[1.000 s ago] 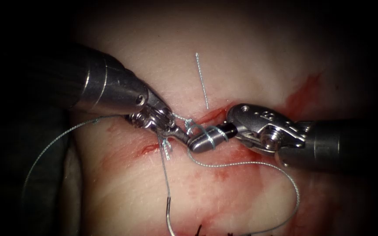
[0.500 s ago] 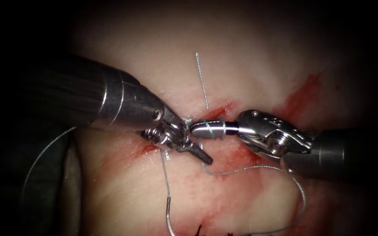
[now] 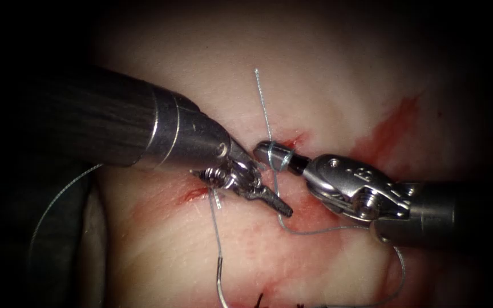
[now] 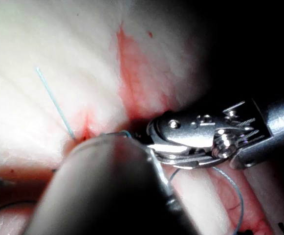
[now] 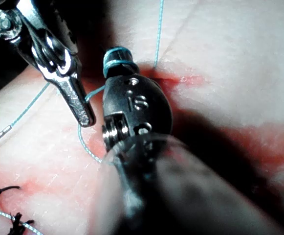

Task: Wound Closure

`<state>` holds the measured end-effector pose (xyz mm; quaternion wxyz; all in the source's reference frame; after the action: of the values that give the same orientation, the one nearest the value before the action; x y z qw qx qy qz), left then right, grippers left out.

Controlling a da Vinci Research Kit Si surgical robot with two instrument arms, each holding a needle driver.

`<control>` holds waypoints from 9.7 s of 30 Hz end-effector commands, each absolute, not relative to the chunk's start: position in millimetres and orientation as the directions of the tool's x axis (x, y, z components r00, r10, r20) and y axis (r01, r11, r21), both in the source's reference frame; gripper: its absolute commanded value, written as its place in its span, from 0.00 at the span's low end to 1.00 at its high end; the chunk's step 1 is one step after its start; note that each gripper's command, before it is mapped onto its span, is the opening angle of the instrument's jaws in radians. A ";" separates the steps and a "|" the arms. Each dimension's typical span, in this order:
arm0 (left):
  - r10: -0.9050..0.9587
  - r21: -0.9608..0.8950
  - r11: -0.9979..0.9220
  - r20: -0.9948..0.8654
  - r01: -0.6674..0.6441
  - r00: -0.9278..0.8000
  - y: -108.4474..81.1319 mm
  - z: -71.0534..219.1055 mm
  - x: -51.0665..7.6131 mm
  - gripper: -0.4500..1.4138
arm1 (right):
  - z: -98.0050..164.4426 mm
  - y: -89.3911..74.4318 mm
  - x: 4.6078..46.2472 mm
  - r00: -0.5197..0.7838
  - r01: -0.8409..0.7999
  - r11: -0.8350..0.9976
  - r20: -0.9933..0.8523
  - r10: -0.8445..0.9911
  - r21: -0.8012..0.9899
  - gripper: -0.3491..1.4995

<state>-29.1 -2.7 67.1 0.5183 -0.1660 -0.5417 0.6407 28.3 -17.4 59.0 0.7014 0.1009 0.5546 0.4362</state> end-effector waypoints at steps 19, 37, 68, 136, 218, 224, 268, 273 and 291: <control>0.851 -0.869 0.124 0.342 -0.479 -0.399 -2.3 67.3 -29.3 0.00 | 58.1 -18.0 32.5 -0.054 -0.612 0.478 -0.637 0.769 0.630 0.00; 0.852 -0.868 0.130 0.345 -0.479 -0.394 -1.9 67.0 -28.9 0.00 | 58.6 -18.4 32.4 0.127 -0.763 0.515 -0.690 0.713 0.392 0.00; 0.870 -0.864 0.143 0.343 -0.483 -0.355 -0.7 66.9 -28.5 0.00 | 58.9 -16.8 31.9 0.183 -0.763 0.557 -0.717 0.673 0.328 0.27; 0.864 -0.837 0.233 0.412 -0.495 -0.290 0.5 65.2 -25.4 0.00 | 60.1 -16.0 27.3 0.094 -0.669 0.549 -0.675 0.731 0.501 0.00; 0.920 -0.794 0.237 0.368 -0.560 -0.132 9.9 67.6 -23.1 0.00 | 53.4 -17.9 23.0 0.187 -0.348 0.413 -0.369 0.910 0.842 0.00; 0.920 -0.794 0.237 0.368 -0.560 -0.132 9.9 67.6 -23.1 0.00 | 52.7 -18.1 23.2 0.145 -0.347 0.341 -0.309 0.940 0.874 0.00; 0.909 -0.785 0.217 0.379 -0.580 -0.172 10.3 68.3 -23.1 0.00 | 55.5 -17.0 22.6 0.434 -0.183 0.928 -0.821 0.372 0.324 0.00; 0.916 -0.780 0.214 0.370 -0.587 -0.158 11.1 68.5 -22.8 0.00 | 55.5 -17.7 21.6 0.459 -0.177 0.924 -0.802 0.383 0.340 0.00; 0.922 -0.665 0.113 0.347 -0.738 -0.171 14.5 69.9 -21.0 0.00 | 55.0 -21.0 20.8 0.455 -0.176 0.901 -0.779 0.431 0.396 0.00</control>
<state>-20.4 14.6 69.4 0.6323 -0.1139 -0.3903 0.6595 19.8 -20.7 54.6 0.8434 0.1311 0.4887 0.1807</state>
